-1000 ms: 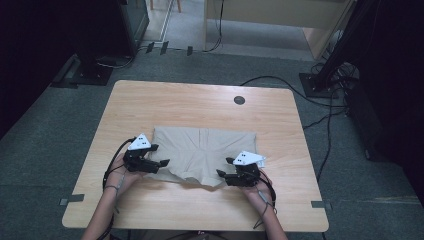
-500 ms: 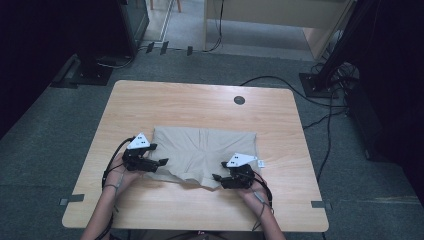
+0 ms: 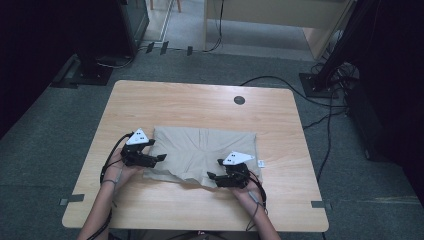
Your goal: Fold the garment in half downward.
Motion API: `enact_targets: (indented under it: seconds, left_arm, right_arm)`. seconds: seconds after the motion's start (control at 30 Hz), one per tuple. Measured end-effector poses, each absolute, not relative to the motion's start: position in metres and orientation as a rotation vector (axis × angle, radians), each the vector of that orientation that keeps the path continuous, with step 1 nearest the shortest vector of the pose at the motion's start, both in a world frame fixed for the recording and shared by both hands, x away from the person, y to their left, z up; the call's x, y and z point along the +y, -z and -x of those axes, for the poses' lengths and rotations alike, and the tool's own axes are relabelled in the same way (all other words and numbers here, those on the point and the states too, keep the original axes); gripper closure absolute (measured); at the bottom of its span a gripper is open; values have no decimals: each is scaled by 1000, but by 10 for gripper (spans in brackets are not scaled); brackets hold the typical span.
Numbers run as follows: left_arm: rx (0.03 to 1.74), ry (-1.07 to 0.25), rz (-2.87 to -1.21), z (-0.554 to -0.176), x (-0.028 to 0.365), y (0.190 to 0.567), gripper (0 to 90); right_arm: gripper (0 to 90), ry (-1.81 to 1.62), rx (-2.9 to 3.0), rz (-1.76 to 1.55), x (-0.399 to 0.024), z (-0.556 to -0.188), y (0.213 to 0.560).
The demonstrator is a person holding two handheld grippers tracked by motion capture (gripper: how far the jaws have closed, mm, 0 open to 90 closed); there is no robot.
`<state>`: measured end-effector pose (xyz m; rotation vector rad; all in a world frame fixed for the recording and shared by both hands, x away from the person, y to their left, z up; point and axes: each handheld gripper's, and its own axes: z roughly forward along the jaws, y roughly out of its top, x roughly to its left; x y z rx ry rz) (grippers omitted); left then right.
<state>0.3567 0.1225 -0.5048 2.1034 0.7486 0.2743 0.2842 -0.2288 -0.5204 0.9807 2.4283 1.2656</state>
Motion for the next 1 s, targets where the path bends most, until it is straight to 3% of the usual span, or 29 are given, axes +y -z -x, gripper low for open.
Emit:
enact_targets:
  seconds: [0.7,1.0]
  left_arm:
    - [659,-256,-2213,-379,107,506,213]
    - [673,-248,-2172,-387,112,507,213]
  right_arm:
    - [255,-1271,2388,-998,-206,-295,516]
    - [229,-1230,2432,-987,-191,-297,525]
